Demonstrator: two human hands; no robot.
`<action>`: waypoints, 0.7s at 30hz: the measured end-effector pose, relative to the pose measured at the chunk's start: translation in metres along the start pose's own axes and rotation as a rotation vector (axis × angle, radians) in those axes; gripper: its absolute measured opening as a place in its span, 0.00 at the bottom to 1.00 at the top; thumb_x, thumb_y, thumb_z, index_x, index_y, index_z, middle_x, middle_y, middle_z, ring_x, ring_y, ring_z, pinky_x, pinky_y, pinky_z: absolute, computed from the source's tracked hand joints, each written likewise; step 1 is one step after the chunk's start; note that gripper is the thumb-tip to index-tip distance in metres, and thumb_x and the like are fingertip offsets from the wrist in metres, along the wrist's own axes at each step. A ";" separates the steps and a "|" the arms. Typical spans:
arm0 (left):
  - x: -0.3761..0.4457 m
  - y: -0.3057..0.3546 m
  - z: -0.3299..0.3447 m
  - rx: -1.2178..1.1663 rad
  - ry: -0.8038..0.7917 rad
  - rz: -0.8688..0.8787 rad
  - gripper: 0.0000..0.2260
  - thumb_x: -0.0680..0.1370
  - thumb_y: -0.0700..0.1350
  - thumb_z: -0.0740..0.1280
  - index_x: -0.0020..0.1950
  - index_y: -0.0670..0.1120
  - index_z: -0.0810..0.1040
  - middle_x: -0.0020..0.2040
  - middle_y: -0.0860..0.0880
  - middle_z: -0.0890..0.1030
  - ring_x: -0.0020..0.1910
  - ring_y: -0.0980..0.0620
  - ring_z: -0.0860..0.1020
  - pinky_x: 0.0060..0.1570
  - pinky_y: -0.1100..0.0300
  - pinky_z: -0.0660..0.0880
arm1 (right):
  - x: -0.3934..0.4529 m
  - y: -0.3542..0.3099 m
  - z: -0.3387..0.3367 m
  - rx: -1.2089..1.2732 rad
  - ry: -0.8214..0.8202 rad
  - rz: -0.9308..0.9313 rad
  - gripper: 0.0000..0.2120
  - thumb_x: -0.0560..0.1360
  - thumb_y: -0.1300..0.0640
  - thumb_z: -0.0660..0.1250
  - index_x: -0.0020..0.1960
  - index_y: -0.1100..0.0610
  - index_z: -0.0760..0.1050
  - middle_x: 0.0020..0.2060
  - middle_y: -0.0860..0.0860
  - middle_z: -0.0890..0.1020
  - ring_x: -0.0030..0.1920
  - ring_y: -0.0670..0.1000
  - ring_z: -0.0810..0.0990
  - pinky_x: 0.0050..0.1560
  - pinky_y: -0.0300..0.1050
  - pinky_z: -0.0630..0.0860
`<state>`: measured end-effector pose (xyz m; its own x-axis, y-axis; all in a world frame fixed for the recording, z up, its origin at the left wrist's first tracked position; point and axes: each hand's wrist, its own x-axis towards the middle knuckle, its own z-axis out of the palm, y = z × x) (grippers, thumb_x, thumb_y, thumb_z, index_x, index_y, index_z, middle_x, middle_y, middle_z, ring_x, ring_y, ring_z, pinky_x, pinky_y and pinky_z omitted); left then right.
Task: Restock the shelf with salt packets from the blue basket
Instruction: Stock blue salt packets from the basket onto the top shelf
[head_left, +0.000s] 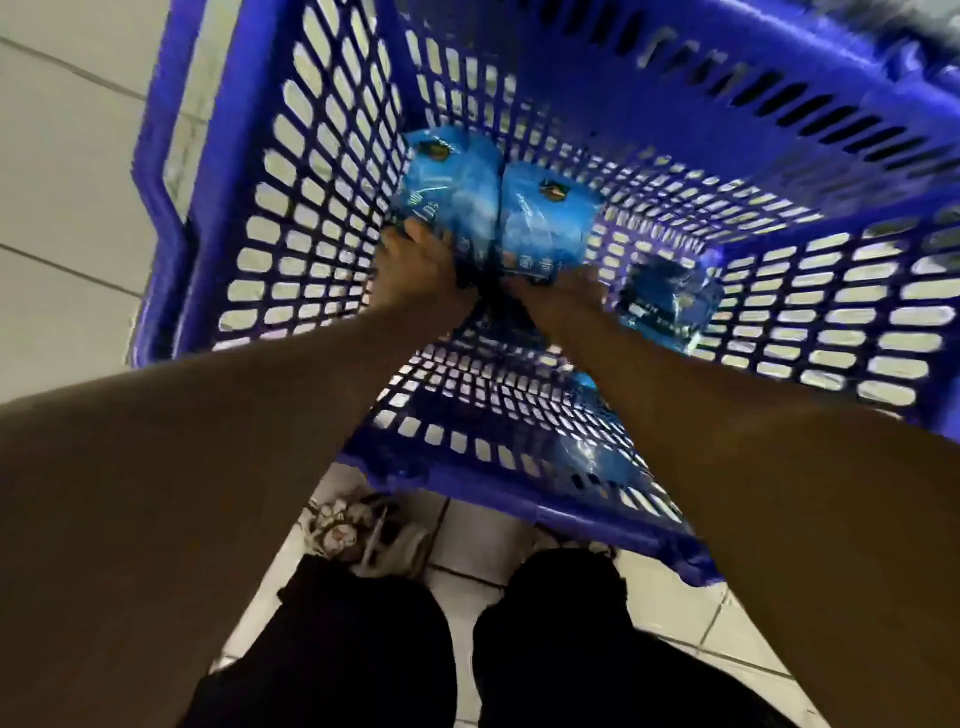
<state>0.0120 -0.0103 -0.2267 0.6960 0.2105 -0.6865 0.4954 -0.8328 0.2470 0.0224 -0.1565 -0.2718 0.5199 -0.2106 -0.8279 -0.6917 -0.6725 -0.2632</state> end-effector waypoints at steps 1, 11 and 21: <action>0.007 -0.001 0.005 -0.036 -0.003 -0.017 0.43 0.74 0.51 0.76 0.76 0.33 0.55 0.71 0.32 0.66 0.71 0.34 0.67 0.71 0.43 0.68 | 0.000 -0.005 0.007 0.019 0.042 0.084 0.51 0.74 0.34 0.69 0.81 0.61 0.49 0.79 0.61 0.59 0.77 0.62 0.61 0.75 0.54 0.63; 0.012 0.001 0.022 0.123 0.013 -0.050 0.25 0.77 0.55 0.72 0.69 0.44 0.73 0.67 0.42 0.75 0.67 0.40 0.74 0.62 0.46 0.74 | 0.015 0.004 0.016 0.234 0.217 0.231 0.48 0.61 0.41 0.82 0.71 0.57 0.63 0.68 0.60 0.71 0.68 0.62 0.72 0.67 0.59 0.73; 0.011 -0.005 0.032 -0.229 -0.150 -0.062 0.21 0.76 0.52 0.72 0.66 0.46 0.78 0.60 0.44 0.82 0.58 0.42 0.81 0.55 0.54 0.79 | -0.019 0.024 0.002 0.396 0.176 0.053 0.34 0.65 0.56 0.83 0.66 0.56 0.72 0.58 0.55 0.83 0.56 0.56 0.83 0.57 0.51 0.81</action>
<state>0.0003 -0.0207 -0.2575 0.5846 0.1648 -0.7944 0.6508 -0.6800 0.3378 -0.0048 -0.1676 -0.2635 0.5318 -0.3785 -0.7576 -0.8411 -0.3404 -0.4204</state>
